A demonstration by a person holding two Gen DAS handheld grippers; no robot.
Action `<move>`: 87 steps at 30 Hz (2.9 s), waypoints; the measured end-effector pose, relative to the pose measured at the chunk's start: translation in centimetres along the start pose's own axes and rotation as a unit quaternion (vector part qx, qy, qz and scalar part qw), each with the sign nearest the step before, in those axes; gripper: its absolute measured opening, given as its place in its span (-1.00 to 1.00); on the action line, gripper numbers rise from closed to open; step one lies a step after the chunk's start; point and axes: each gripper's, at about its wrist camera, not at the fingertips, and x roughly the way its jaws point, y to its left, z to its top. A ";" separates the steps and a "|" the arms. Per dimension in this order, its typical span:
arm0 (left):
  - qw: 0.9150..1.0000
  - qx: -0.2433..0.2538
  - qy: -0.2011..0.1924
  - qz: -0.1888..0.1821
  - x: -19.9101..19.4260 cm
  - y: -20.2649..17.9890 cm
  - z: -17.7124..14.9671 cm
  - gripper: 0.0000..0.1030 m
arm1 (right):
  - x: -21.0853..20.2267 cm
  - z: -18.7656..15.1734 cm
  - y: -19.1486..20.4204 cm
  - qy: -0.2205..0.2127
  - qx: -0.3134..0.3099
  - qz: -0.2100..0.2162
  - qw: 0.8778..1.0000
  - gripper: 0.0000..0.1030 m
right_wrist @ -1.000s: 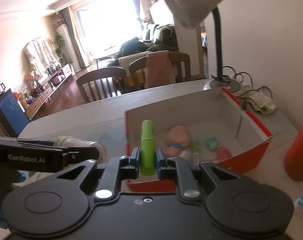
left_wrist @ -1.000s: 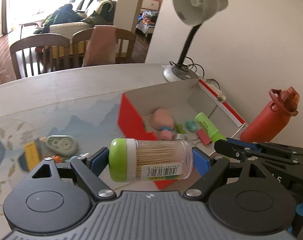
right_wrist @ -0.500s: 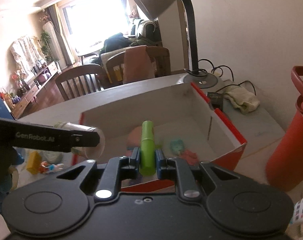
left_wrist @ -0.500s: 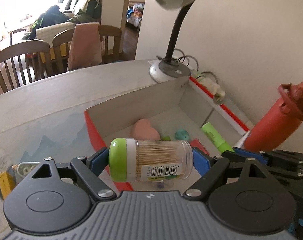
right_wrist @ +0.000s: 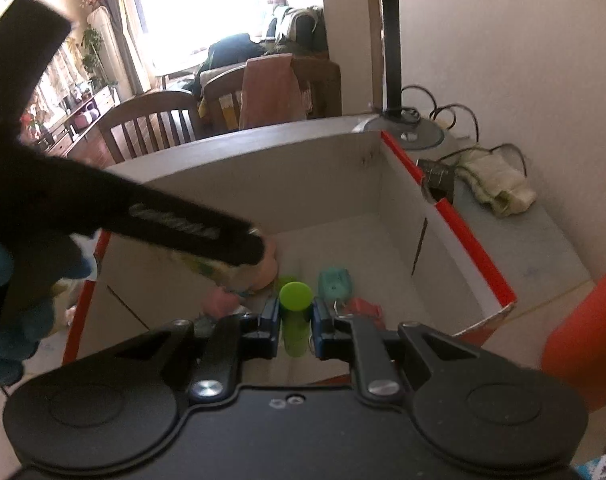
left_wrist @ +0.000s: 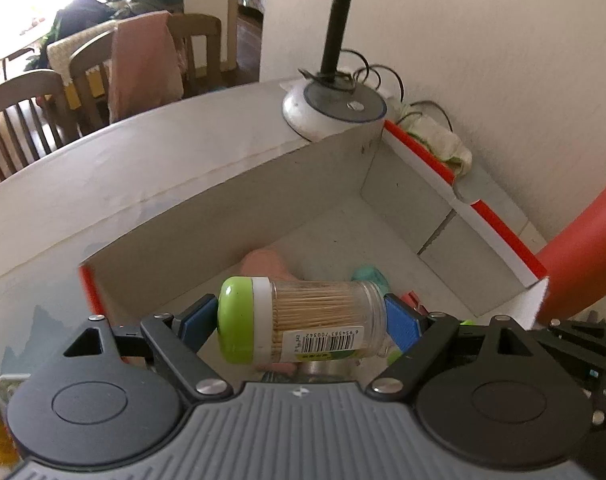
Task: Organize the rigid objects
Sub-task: 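Carry the toothpick jar and green stick into the red shoebox with both tools, then open the right tool to drop the green stick while the left tool releases the jar, then withdraw both tools from the shoebox back to the remaining items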
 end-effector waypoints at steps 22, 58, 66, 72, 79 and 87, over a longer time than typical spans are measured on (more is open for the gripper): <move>0.999 -0.004 0.040 0.002 6.6 -1.5 1.7 0.71 | 1.3 0.2 -0.5 0.005 -0.024 0.006 1.000 -0.63; 0.999 -0.023 -0.039 -0.019 -4.5 1.5 -1.6 0.71 | -3.8 0.4 2.3 -0.039 0.005 0.013 0.999 0.36; 0.996 -0.034 -0.071 -0.029 -10.0 4.7 -4.8 0.71 | -6.2 -0.4 6.4 -0.055 0.001 0.023 0.998 0.57; 0.995 -0.036 -0.088 -0.030 -13.9 7.3 -7.8 0.71 | -7.6 -1.4 9.7 -0.065 0.000 0.028 0.997 0.73; 0.994 -0.050 -0.092 -0.030 -17.5 10.9 -11.6 0.73 | -8.6 -2.6 13.9 -0.068 -0.001 0.040 0.997 0.80; 0.993 -0.065 -0.102 -0.019 -20.7 14.9 -15.6 0.74 | -8.9 -4.1 18.1 -0.063 -0.004 0.050 0.997 0.80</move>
